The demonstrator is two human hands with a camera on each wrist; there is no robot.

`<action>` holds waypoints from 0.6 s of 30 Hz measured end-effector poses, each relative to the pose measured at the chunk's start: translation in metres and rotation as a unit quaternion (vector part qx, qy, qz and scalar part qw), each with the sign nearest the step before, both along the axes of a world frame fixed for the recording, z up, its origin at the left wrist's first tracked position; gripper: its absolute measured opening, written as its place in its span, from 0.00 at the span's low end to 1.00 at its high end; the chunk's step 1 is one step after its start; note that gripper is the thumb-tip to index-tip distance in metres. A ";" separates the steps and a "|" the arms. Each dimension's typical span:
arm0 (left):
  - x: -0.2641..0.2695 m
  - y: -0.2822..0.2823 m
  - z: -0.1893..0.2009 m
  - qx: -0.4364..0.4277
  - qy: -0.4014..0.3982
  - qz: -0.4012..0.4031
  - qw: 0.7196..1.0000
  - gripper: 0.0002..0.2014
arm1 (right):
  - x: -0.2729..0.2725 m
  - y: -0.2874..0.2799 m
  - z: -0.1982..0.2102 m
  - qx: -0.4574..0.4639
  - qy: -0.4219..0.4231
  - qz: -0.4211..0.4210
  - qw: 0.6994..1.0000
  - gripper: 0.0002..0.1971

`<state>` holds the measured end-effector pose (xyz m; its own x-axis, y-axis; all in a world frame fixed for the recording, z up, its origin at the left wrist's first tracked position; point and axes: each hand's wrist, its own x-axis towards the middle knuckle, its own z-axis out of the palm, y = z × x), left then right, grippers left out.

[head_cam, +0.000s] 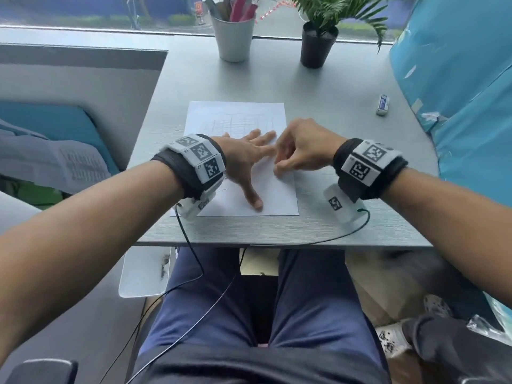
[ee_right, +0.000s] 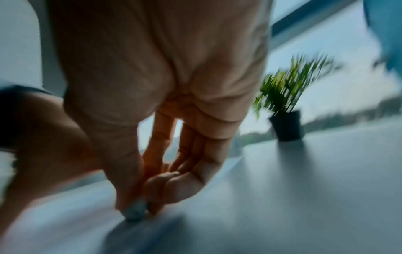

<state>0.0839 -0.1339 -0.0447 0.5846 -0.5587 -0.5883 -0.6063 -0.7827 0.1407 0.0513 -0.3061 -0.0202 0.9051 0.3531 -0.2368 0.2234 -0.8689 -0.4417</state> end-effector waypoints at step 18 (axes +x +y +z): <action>0.008 0.001 0.008 0.017 -0.009 -0.035 0.999 0.76 | -0.006 -0.001 -0.010 -0.002 -0.034 -0.034 0.999 0.05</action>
